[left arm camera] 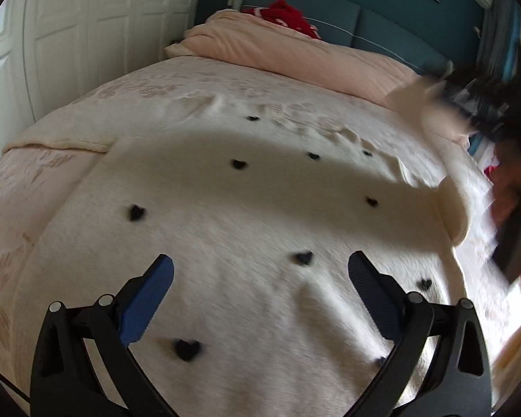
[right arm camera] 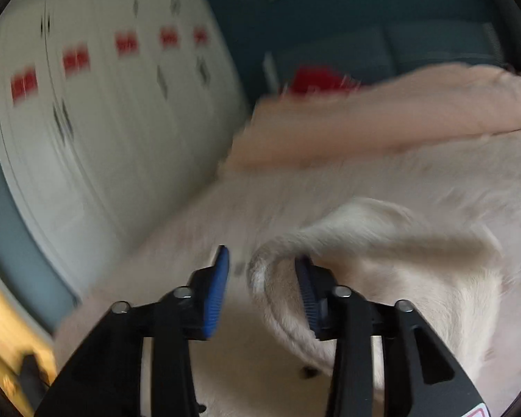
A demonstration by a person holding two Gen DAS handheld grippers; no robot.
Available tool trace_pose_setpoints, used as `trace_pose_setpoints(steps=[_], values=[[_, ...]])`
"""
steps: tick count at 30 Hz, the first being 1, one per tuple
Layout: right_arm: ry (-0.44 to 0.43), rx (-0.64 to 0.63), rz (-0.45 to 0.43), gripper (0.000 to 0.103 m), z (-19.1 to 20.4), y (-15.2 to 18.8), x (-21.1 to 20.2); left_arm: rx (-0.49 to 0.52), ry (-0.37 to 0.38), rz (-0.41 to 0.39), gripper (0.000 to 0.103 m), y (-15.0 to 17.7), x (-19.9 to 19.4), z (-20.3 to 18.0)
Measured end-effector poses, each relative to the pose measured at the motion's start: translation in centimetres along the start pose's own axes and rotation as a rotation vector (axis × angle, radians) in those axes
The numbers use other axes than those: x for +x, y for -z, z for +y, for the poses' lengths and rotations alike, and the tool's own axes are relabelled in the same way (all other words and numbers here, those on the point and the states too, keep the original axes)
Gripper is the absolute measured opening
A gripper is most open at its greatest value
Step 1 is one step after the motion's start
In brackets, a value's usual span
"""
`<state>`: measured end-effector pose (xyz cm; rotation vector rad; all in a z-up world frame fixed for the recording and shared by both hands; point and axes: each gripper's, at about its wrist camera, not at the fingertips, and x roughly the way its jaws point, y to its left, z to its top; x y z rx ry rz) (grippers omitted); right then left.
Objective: Fold small clothes
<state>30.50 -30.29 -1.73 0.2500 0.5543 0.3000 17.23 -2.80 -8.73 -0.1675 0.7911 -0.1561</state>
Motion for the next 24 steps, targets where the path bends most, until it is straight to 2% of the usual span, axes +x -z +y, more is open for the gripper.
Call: trace_pose_setpoints(steps=[2, 4, 5, 6, 8, 9, 11, 12, 14, 16, 19, 20, 21, 22, 23, 24], values=[[0.043, -0.025, 0.058, 0.039, 0.5, 2.1, 1.7, -0.021, 0.009, -0.006, 0.098, -1.3, 0.0, 1.6], [0.099, -0.026, 0.052, 0.049, -0.7, 4.4, -0.3, -0.043, 0.029, -0.009, 0.098, -2.7, 0.4, 2.9], [0.136, -0.026, 0.047, 0.06, -0.8, 5.3, -1.4, -0.06, 0.047, -0.005, 0.098, -3.5, 0.9, 3.4], [0.203, -0.022, 0.041, 0.065, -2.1, 6.6, -3.0, -0.072, 0.061, 0.001, 0.098, -4.2, 1.4, 3.7], [0.307, -0.013, 0.052, 0.066, -4.2, 8.5, -5.2, -0.08, 0.077, 0.015, 0.098, -5.7, 3.3, 3.2], [0.367, 0.005, 0.087, 0.066, -6.2, 9.6, -6.1, -0.067, 0.087, 0.021, 0.098, -6.4, 4.2, 2.5], [0.436, 0.054, 0.125, 0.066, -8.3, 10.9, -6.8, -0.04, 0.087, 0.032, 0.098, -7.9, 6.7, 0.5], [0.458, 0.098, 0.149, 0.067, -10.2, 11.4, -6.9, -0.034, 0.113, 0.046, 0.098, -8.6, 8.4, -0.8], [0.453, 0.151, 0.186, 0.067, -12.2, 12.2, -6.4, -0.059, 0.109, 0.088, 0.098, -9.5, 11.6, -2.2], [0.443, 0.159, 0.212, 0.066, -12.4, 13.2, -5.2, -0.12, 0.108, 0.137, 0.098, -10.2, 15.4, -2.9], [0.421, 0.142, 0.253, 0.064, -12.3, 13.0, -3.8, -0.191, 0.089, 0.166, 0.082, -10.6, 18.7, -2.6], [0.414, 0.129, 0.256, 0.047, -12.4, 12.7, -3.3, -0.21, 0.074, 0.156, 0.069, -10.9, 19.2, -2.4], [0.395, 0.129, 0.258, 0.011, -11.9, 12.2, -3.2, -0.219, 0.067, 0.139, 0.057, -11.1, 19.2, -2.5], [0.385, 0.142, 0.262, 0.013, -12.1, 11.7, -2.8, -0.225, 0.103, 0.122, 0.027, -11.7, 19.1, -2.5], [0.372, 0.177, 0.237, 0.011, -12.2, 11.1, -3.4, -0.234, 0.139, 0.122, 0.016, -12.1, 19.1, -2.5], [0.371, 0.186, 0.198, 0.011, -12.2, 10.6, -4.3, -0.257, 0.172, 0.101, 0.015, -12.7, 18.3, -2.3]])
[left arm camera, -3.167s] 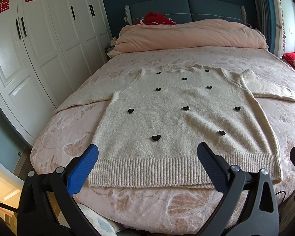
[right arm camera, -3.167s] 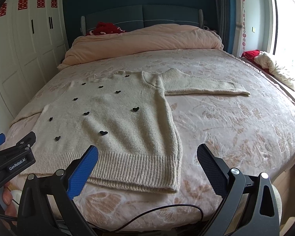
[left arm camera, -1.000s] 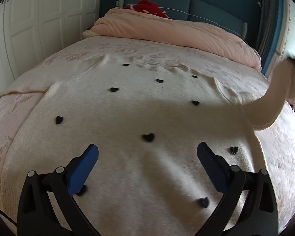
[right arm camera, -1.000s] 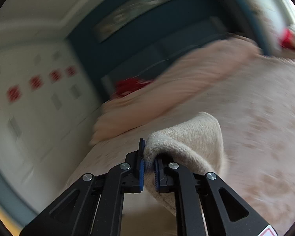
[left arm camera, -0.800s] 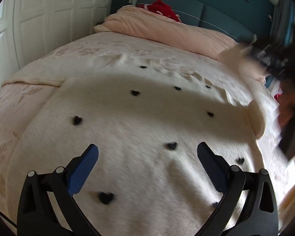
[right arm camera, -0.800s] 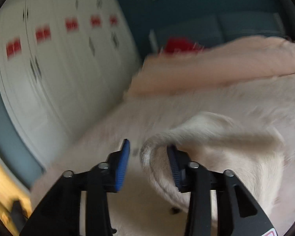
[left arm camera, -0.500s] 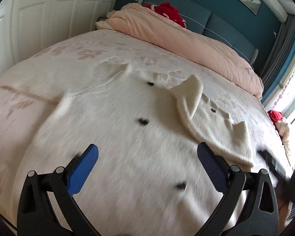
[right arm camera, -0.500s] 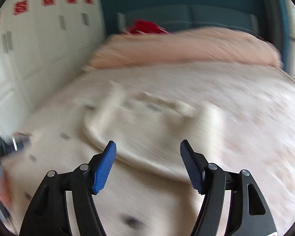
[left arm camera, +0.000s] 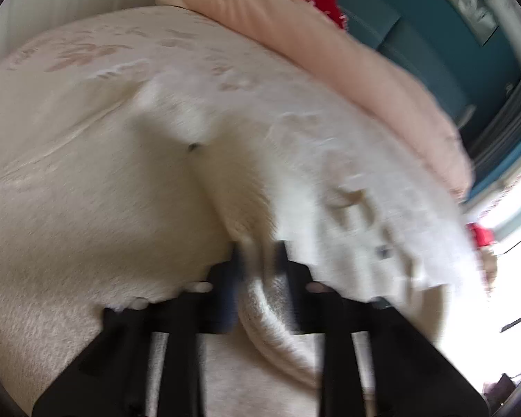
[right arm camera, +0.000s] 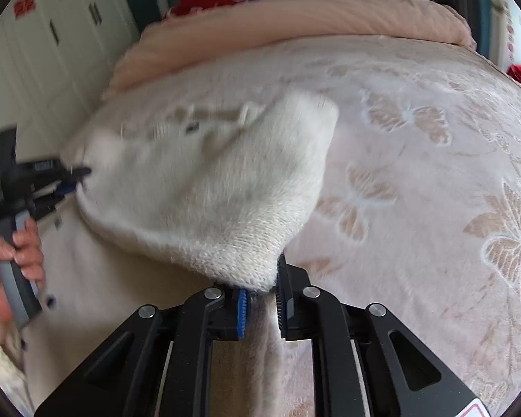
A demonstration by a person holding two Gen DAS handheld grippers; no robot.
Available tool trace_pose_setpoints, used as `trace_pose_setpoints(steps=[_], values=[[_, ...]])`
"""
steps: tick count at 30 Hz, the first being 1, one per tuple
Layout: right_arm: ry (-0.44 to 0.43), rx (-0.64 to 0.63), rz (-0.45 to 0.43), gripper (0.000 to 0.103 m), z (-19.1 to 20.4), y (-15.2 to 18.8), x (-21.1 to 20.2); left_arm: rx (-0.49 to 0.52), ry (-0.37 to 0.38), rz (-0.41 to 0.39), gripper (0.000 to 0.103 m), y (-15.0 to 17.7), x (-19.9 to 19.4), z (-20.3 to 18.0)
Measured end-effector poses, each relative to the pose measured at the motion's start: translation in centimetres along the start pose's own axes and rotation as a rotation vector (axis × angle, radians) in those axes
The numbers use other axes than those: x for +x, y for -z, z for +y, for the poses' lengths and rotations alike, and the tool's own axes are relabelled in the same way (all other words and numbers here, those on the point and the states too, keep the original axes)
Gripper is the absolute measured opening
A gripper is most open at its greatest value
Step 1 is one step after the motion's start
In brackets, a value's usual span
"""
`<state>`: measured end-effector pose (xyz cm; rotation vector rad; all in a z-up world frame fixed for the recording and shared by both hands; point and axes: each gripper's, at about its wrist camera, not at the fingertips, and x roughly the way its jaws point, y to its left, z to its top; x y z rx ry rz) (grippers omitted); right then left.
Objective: Fold small clothes
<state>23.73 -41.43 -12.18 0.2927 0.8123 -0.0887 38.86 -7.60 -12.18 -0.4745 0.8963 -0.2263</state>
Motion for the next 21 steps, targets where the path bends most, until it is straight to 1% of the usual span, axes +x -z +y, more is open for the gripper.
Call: trace_pose_setpoints(steps=[1, 2, 3, 4, 5, 6, 7, 8, 9, 10, 11, 12, 13, 14, 16, 18, 19, 20, 21], values=[[0.005, 0.004, -0.037, 0.011, 0.0, -0.6, -0.9, -0.015, 0.017, -0.048, 0.007, -0.3, -1.3, 0.1], [0.009, 0.017, -0.084, 0.011, -0.5, -0.7, -2.4, -0.019, 0.02, -0.113, 0.007, -0.6, -3.0, 0.0], [0.002, 0.034, -0.1, 0.011, -0.8, -0.7, -3.1, -0.013, 0.017, -0.154, 0.007, -0.6, -4.0, 0.1], [-0.002, 0.051, -0.099, 0.011, -1.3, -0.4, -3.1, 0.011, -0.02, -0.169, 0.007, -0.4, -4.3, 0.2], [0.026, 0.044, -0.05, 0.011, -1.8, 0.4, -2.0, 0.03, -0.053, -0.157, 0.007, -0.2, -3.7, 0.5], [0.045, 0.037, 0.0, 0.011, -1.9, 0.9, -0.5, 0.041, -0.096, -0.099, 0.007, 0.4, -2.2, 1.3], [0.053, 0.041, 0.037, 0.012, -2.1, 1.5, 0.6, 0.021, -0.114, -0.031, 0.007, 1.0, -0.8, 2.1], [0.051, 0.05, 0.032, 0.012, -2.3, 2.0, 0.8, -0.012, -0.115, 0.016, 0.007, 1.5, -0.1, 3.0], [0.051, 0.052, 0.021, 0.013, -2.3, 1.8, 0.4, -0.048, -0.1, 0.041, 0.007, 1.9, 0.1, 3.8], [0.048, 0.062, 0.01, 0.013, -2.4, 1.6, -0.1, -0.074, -0.077, 0.023, 0.01, 2.2, -0.5, 4.3], [0.036, 0.072, 0.005, 0.015, -2.3, 1.5, -0.5, -0.079, -0.067, 0.01, 0.022, 2.1, -0.9, 4.4], [0.024, 0.073, 0.005, 0.017, -2.4, 1.4, -0.7, -0.086, -0.056, 0.001, 0.033, 2.0, -1.2, 4.3], [0.037, 0.066, 0.009, 0.019, -2.3, 1.5, -0.7, -0.099, -0.047, -0.01, 0.054, 1.7, -1.4, 4.2], [0.043, 0.062, 0.012, 0.023, -2.3, 1.6, -0.6, -0.117, -0.045, -0.02, 0.069, 1.2, -1.4, 4.0], [0.048, 0.064, 0.017, 0.027, -2.0, 1.6, 0.0, -0.144, -0.032, -0.014, 0.077, 0.5, -0.7, 3.6], [0.052, 0.061, 0.014, 0.028, -1.2, 1.3, 0.3, -0.138, -0.033, 0.041, 0.077, -0.5, 1.2, 2.8], [0.053, 0.061, 0.011, 0.028, -1.2, 1.2, 0.4, -0.122, -0.042, 0.047, 0.074, -0.7, 1.8, 2.4], [0.053, 0.064, 0.01, 0.029, -1.2, 1.2, 0.5, -0.092, -0.053, 0.038, 0.048, -1.0, 2.1, 1.8], [0.052, 0.066, 0.01, 0.029, -1.0, 1.2, 0.6, -0.062, -0.056, 0.041, 0.032, -1.1, 2.1, 1.3]])
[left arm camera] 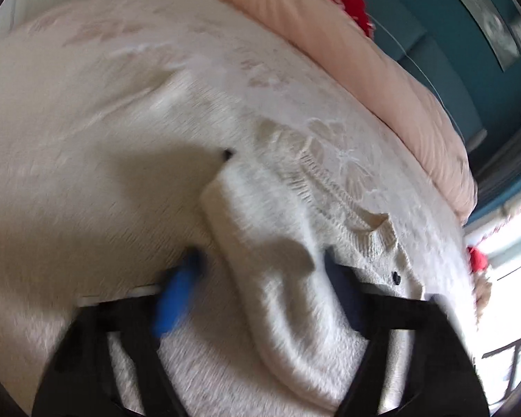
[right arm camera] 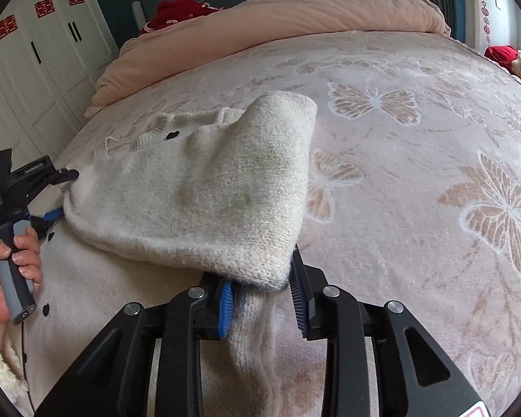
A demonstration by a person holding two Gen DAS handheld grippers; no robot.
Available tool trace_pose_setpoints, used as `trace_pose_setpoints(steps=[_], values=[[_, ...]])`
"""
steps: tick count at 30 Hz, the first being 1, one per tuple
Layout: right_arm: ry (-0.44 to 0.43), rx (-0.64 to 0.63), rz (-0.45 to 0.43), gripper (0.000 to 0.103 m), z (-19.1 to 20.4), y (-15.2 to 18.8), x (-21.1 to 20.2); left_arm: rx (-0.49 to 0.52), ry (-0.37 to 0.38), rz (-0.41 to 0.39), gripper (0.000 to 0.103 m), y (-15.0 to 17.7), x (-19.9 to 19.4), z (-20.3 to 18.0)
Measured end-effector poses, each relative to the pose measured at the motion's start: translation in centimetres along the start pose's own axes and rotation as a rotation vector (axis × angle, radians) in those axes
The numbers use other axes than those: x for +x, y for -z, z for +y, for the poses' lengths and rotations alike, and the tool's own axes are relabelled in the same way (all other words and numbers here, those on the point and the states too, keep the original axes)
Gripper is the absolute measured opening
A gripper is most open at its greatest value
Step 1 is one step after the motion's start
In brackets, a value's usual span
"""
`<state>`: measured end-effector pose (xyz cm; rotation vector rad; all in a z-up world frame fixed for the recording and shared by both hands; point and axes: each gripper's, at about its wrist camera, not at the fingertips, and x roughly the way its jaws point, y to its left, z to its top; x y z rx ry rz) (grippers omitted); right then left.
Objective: Fold small clothes
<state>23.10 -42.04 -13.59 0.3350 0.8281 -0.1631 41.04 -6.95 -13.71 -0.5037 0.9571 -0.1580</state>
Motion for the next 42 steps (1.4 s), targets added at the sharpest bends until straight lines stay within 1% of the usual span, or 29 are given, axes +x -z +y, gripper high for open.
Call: trace_pose_setpoints(steps=[1, 2, 3, 5, 6, 7, 9, 10, 11, 12, 13, 14, 16, 18, 19, 20, 21, 22, 24, 27, 29, 31, 33, 35, 36, 37, 38, 39, 42], values=[[-0.003, 0.002, -0.006, 0.029, 0.0, 0.0, -0.1, 0.014, 0.001, 0.007, 0.013, -0.3, -0.5, -0.3], [-0.003, 0.001, -0.015, 0.029, 0.1, -0.1, -0.4, 0.007, 0.047, -0.009, 0.014, -0.6, -1.5, -0.2], [-0.002, -0.004, -0.04, 0.029, 0.1, -0.2, -1.0, -0.003, 0.066, -0.04, 0.014, -0.8, -2.7, -0.1], [-0.005, -0.012, -0.055, 0.029, 0.2, -0.2, -1.3, -0.005, 0.06, -0.111, 0.014, -0.8, -5.4, 0.5], [0.002, -0.023, -0.042, 0.029, 0.2, -0.2, -1.0, -0.002, 0.036, -0.115, 0.015, -0.8, -5.5, 0.8], [0.018, -0.028, -0.029, 0.029, 0.2, 0.0, -0.6, 0.01, -0.008, -0.102, 0.016, -0.7, -5.0, 1.2], [0.029, -0.013, -0.014, 0.029, 0.0, 0.3, -0.6, 0.007, -0.093, 0.014, 0.019, -0.1, -2.2, 2.9], [0.031, -0.001, -0.02, 0.029, 0.1, 0.6, -1.3, -0.009, -0.092, 0.045, 0.019, 0.1, -1.7, 3.4], [0.038, -0.002, -0.032, 0.029, 0.2, 0.7, -2.0, -0.031, -0.048, 0.035, 0.024, 0.4, -2.0, 4.1], [0.054, -0.013, -0.066, 0.029, 0.7, 0.8, -3.4, -0.035, -0.033, 0.013, 0.028, 0.4, -2.9, 4.5], [0.064, -0.024, -0.098, 0.029, 1.1, 0.8, -4.5, -0.026, -0.044, -0.009, 0.04, 0.5, -3.7, 4.6], [0.069, -0.037, -0.137, 0.029, 1.7, 0.7, -5.6, -0.013, -0.059, -0.042, 0.046, 0.6, -4.8, 4.9], [0.04, -0.05, -0.138, 0.029, 2.5, 0.1, -5.7, 0.009, -0.071, -0.075, 0.046, 0.5, -6.4, 5.7], [0.004, -0.045, -0.103, 0.029, 3.0, -0.7, -4.2, -0.008, -0.091, -0.082, 0.046, 0.0, -7.6, 7.2], [-0.004, -0.029, -0.058, 0.029, 2.9, -0.9, -2.5, -0.028, -0.099, -0.087, 0.046, -0.4, -8.4, 8.2], [0.035, -0.02, 0.01, 0.024, 2.7, -1.0, -0.7, -0.047, -0.112, -0.097, 0.047, -0.8, -9.1, 9.4], [0.072, -0.019, 0.036, 0.023, 3.0, -0.9, -0.1, -0.053, -0.128, -0.099, 0.047, -0.9, -9.8, 10.3], [0.067, -0.016, 0.015, 0.023, 3.9, -1.0, -0.7, -0.057, -0.145, -0.095, 0.047, -1.3, -10.3, 11.2], [-0.041, -0.043, -0.018, 0.024, 6.7, -1.3, -2.1, -0.052, -0.154, -0.1, 0.049, -1.3, -11.7, 12.6], [-0.148, -0.212, -0.026, 0.026, 14.0, -1.4, -2.1, -0.07, -0.17, -0.141, 0.055, 0.1, -13.9, 13.7], [-0.183, -0.317, -0.016, 0.027, 18.4, -1.1, -0.7, -0.069, -0.184, -0.165, 0.057, 1.2, -14.8, 13.8], [-0.205, -0.419, 0.027, 0.027, 23.0, -0.6, 1.9, -0.07, -0.164, -0.17, 0.058, 2.3, -15.4, 13.9], [-0.201, -0.485, 0.064, 0.03, 26.1, -0.1, 4.2, -0.064, -0.13, -0.187, 0.063, 3.2, -15.9, 14.2], [-0.168, -0.525, 0.091, 0.029, 27.9, -0.1, 6.5, -0.052, -0.137, -0.223, 0.064, 4.0, -16.5, 14.8], [-0.15, -0.532, 0.102, 0.015, 28.1, -0.3, 7.3, -0.048, -0.145, -0.232, 0.064, 4.1, -16.5, 15.1], [-0.15, -0.52, 0.11, 0.009, 28.1, -0.6, 7.8, -0.041, -0.149, -0.231, 0.064, 4.0, -16.6, 15.3], [-0.169, -0.485, 0.108, 0.01, 27.9, -1.0, 7.6, -0.042, -0.15, -0.224, 0.064, 3.7, -16.7, 15.7], [-0.212, -0.418, 0.073, 0.009, 27.3, -1.9, 6.5, -0.048, -0.14, -0.222, 0.064, 3.3, -16.8, 15.9], [-0.325, -0.308, -0.03, 0.006, 26.3, -3.7, 2.8, -0.064, -0.107, -0.247, 0.065, 2.0, -17.8, 16.5]])
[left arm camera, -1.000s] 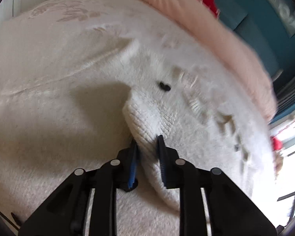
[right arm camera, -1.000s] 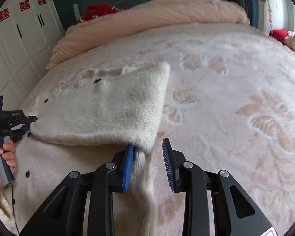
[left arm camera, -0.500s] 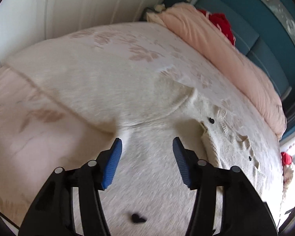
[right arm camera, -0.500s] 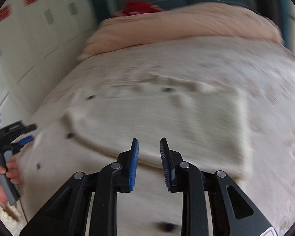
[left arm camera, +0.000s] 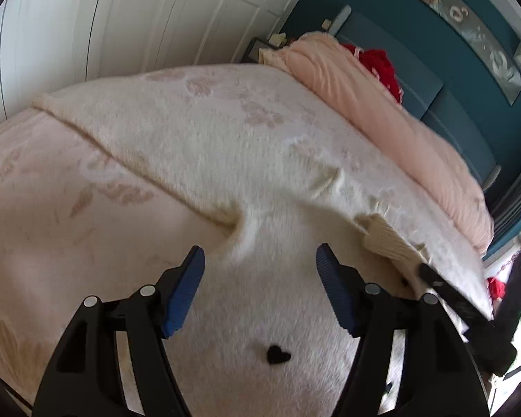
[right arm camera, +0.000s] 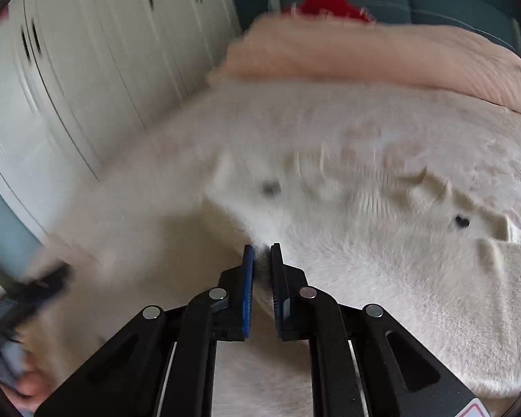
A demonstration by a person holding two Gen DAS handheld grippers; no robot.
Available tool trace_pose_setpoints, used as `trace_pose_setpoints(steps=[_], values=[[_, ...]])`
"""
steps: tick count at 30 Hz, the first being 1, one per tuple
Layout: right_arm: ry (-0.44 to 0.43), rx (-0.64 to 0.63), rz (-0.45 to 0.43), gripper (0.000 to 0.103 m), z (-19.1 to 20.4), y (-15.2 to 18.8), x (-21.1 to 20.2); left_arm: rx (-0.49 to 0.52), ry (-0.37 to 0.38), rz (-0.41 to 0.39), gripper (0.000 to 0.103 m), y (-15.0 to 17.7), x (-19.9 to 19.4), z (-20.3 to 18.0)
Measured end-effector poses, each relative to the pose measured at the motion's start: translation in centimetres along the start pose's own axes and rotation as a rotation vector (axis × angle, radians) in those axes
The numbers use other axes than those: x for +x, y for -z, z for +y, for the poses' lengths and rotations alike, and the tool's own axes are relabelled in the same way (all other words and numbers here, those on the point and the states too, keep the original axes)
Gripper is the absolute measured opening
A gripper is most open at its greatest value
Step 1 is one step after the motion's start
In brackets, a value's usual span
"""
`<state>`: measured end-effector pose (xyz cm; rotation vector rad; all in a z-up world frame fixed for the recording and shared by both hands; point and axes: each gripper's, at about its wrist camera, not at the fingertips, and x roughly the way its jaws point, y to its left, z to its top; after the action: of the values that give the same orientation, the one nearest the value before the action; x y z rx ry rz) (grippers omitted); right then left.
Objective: Fold small clothes
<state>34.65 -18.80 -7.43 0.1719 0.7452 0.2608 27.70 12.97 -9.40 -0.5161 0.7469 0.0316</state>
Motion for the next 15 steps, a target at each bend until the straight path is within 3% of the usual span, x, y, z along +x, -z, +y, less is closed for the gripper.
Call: trace_pose_setpoints(steps=[2, 3, 5, 7, 10, 12, 15], values=[[-0.076, -0.004, 0.034, 0.006, 0.6, 0.2, 0.7, -0.002, 0.005, -0.016, 0.07, -0.8, -0.2, 0.3], [-0.091, -0.028, 0.134, 0.006, 1.2, 0.9, 3.0, -0.01, 0.009, -0.018, 0.072, -1.1, -0.2, 0.5], [0.018, -0.129, 0.266, 0.006, 2.4, 3.2, 6.6, -0.039, 0.002, -0.022, 0.073, -1.6, -0.3, 1.5], [0.04, -0.14, 0.224, 0.009, 3.3, 3.9, 5.6, -0.076, -0.027, -0.043, 0.075, -2.4, -0.7, 3.0], [0.001, -0.09, 0.122, 0.012, 3.4, 4.8, 0.5, -0.185, -0.111, -0.091, 0.079, -4.8, -1.2, 7.0], [0.046, -0.11, 0.084, 0.026, 3.2, 5.9, -2.9, -0.254, -0.172, -0.118, 0.079, -6.9, -1.3, 10.6], [0.102, -0.127, 0.062, 0.039, 2.0, 8.4, -7.2, -0.267, -0.274, -0.138, 0.079, -10.6, -0.3, 15.0]])
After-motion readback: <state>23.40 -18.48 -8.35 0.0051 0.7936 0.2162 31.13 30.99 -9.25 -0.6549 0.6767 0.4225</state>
